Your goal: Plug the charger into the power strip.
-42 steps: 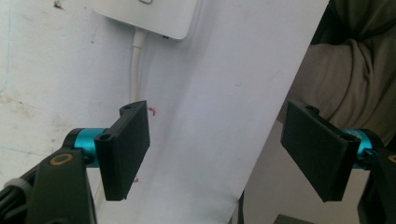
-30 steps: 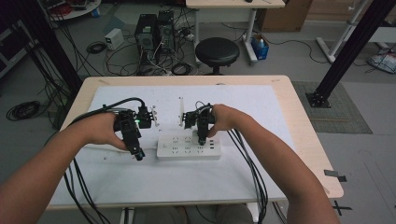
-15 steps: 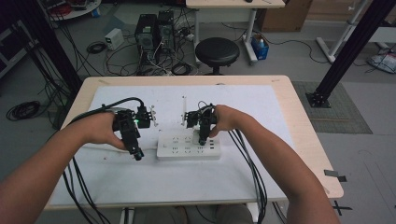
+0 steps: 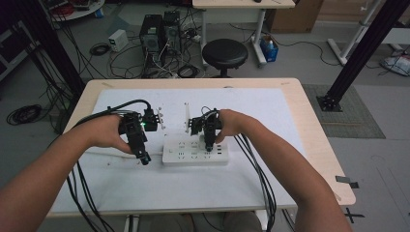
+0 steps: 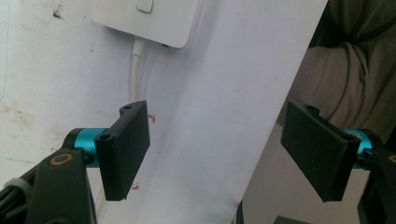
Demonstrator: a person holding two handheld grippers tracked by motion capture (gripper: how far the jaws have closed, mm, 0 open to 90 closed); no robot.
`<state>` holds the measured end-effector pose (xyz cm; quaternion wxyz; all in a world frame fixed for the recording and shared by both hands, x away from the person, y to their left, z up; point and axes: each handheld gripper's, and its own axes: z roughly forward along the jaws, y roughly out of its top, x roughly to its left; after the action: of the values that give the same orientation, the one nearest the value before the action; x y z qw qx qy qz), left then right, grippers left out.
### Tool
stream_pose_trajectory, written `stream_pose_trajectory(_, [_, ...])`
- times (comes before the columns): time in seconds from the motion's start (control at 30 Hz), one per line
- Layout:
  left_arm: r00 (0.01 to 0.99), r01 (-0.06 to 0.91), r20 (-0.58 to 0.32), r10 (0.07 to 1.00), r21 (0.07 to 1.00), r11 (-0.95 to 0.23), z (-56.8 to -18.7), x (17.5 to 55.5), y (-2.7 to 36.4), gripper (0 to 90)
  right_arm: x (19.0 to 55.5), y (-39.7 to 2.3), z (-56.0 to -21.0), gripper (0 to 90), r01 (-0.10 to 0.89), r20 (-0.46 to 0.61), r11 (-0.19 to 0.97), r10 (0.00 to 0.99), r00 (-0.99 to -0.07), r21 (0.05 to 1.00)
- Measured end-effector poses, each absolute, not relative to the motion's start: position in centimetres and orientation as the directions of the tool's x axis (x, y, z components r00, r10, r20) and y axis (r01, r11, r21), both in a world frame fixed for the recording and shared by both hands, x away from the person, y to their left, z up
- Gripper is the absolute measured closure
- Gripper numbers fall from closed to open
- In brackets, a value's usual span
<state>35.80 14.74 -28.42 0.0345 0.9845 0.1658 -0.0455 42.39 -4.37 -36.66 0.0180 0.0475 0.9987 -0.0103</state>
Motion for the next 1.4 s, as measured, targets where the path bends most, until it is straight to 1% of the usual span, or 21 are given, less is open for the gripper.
stream_pose_trajectory(0.13, [0.938, 0.336, -0.108, 0.329, 0.058, -0.940, -28.5, 35.9, 15.2, 24.0, 42.6, -4.7, -36.7, 62.3, 0.098, -0.023, 0.995, 0.098, -0.995, -0.002])
stream_pose_trajectory(0.2, [0.936, 0.344, -0.107, 0.336, 0.064, -0.937, -28.5, 35.9, 15.2, 24.0, 42.3, -3.9, -36.8, 62.3, 0.070, -0.044, 0.996, 0.068, -0.997, -0.047])
stream_pose_trajectory(0.27, [0.938, 0.337, -0.107, 0.329, 0.066, -0.939, -28.5, 35.9, 15.2, 24.0, 42.2, -3.5, -36.9, 62.3, 0.065, -0.058, 0.995, 0.061, -0.996, -0.078])
stream_pose_trajectory(0.33, [0.938, 0.338, -0.109, 0.329, 0.075, -0.938, -28.5, 35.8, 15.1, 24.0, 42.3, -3.6, -36.9, 62.3, 0.056, -0.055, 0.996, 0.053, -0.997, -0.065])
stream_pose_trajectory(0.4, [0.941, 0.331, -0.108, 0.322, 0.080, -0.940, -28.6, 35.9, 15.1, 24.0, 42.3, -4.0, -37.0, 62.3, 0.074, -0.051, 0.996, 0.071, -0.996, -0.046])
stream_pose_trajectory(0.5, [0.938, 0.337, -0.111, 0.327, 0.083, -0.938, -28.6, 35.9, 15.1, 24.0, 42.4, -4.1, -37.0, 62.3, 0.080, -0.040, 0.996, 0.078, -0.996, -0.046])
stream_pose_trajectory(0.53, [0.939, 0.333, -0.113, 0.324, 0.084, -0.939, -28.5, 35.9, 15.1, 24.0, 42.6, -4.3, -37.2, 62.2, 0.094, -0.028, 0.995, 0.094, -0.995, -0.014])
stream_pose_trajectory(0.6, [0.939, 0.336, -0.113, 0.326, 0.081, -0.938, -28.3, 35.9, 15.2, 24.0, 42.6, -4.6, -37.3, 62.0, 0.105, -0.024, 0.994, 0.105, -0.994, -0.003])
stream_pose_trajectory(0.67, [0.933, 0.351, -0.119, 0.340, 0.089, -0.932, -28.2, 35.9, 15.3, 24.0, 42.2, -4.2, -37.6, 62.1, 0.100, -0.051, 0.994, 0.099, -0.994, -0.036])
stream_pose_trajectory(0.77, [0.935, 0.344, -0.116, 0.334, 0.087, -0.935, -28.2, 35.8, 15.3, 24.0, 42.3, -3.7, -37.8, 62.3, 0.081, -0.053, 0.994, 0.077, -0.996, -0.069])
stream_pose_trajectory(0.9, [0.934, 0.348, -0.123, 0.336, 0.092, -0.933, -28.2, 35.7, 15.7, 24.0, 42.7, -4.0, -37.8, 61.4, 0.096, -0.028, 0.994, 0.095, -0.995, -0.046])
stream_pose_trajectory(0.97, [0.930, 0.358, -0.119, 0.348, 0.087, -0.929, -28.4, 35.6, 15.9, 24.0, 42.7, -3.9, -37.7, 60.8, 0.092, -0.029, 0.994, 0.090, -0.996, -0.054])
stream_pose_trajectory(1.0, [0.933, 0.349, -0.120, 0.338, 0.081, -0.934, -28.4, 35.7, 16.0, 24.0, 42.7, -3.9, -37.7, 59.7, 0.111, -0.025, 0.993, 0.110, -0.994, -0.048])
stream_pose_trajectory(1.03, [0.933, 0.349, -0.121, 0.338, 0.083, -0.933, -28.5, 35.7, 16.1, 24.0, 42.9, -3.9, -37.7, 51.5, 0.118, -0.011, 0.992, 0.118, -0.993, -0.037])
stream_pose_trajectory(1.07, [0.932, 0.352, -0.118, 0.341, 0.085, -0.932, -28.5, 35.7, 16.1, 24.0, 42.9, -3.8, -37.5, 34.4, 0.126, 0.009, 0.992, 0.126, -0.992, -0.010])
stream_pose_trajectory(1.1, [0.934, 0.349, -0.115, 0.339, 0.080, -0.934, -28.5, 35.7, 16.2, 24.0, 42.9, -3.7, -37.4, 29.6, 0.127, 0.031, 0.992, 0.127, -0.991, -0.001])
stream_pose_trajectory(1.13, [0.932, 0.356, -0.111, 0.346, 0.079, -0.931, -28.6, 35.6, 16.3, 23.9, 42.8, -3.6, -37.1, 28.3, 0.132, 0.032, 0.991, 0.132, -0.991, -0.001])
stream_pose_trajectory(1.2, [0.933, 0.352, -0.107, 0.343, 0.071, -0.933, -28.7, 35.6, 16.3, 24.0, 42.6, -3.5, -36.8, 21.6, 0.125, 0.039, 0.992, 0.124, -0.991, 0.007])
stream_pose_trajectory(1.27, [0.932, 0.355, -0.107, 0.347, 0.067, -0.933, -28.7, 35.6, 16.3, 23.1, 42.3, -3.6, -36.2, 21.6, 0.135, 0.044, 0.991, 0.134, -0.990, 0.012])
stream_pose_trajectory(1.3, [0.931, 0.358, -0.105, 0.350, 0.067, -0.931, -28.7, 35.6, 16.2, 22.2, 42.1, -3.7, -36.0, 20.0, 0.137, 0.042, 0.991, 0.136, -0.990, 0.005])
stream_pose_trajectory(1.4, [0.930, 0.359, -0.103, 0.352, 0.066, -0.931, -28.6, 35.5, 16.1, 22.2, 41.7, -4.4, -35.1, 18.7, 0.145, 0.018, 0.989, 0.145, -0.989, -0.003])
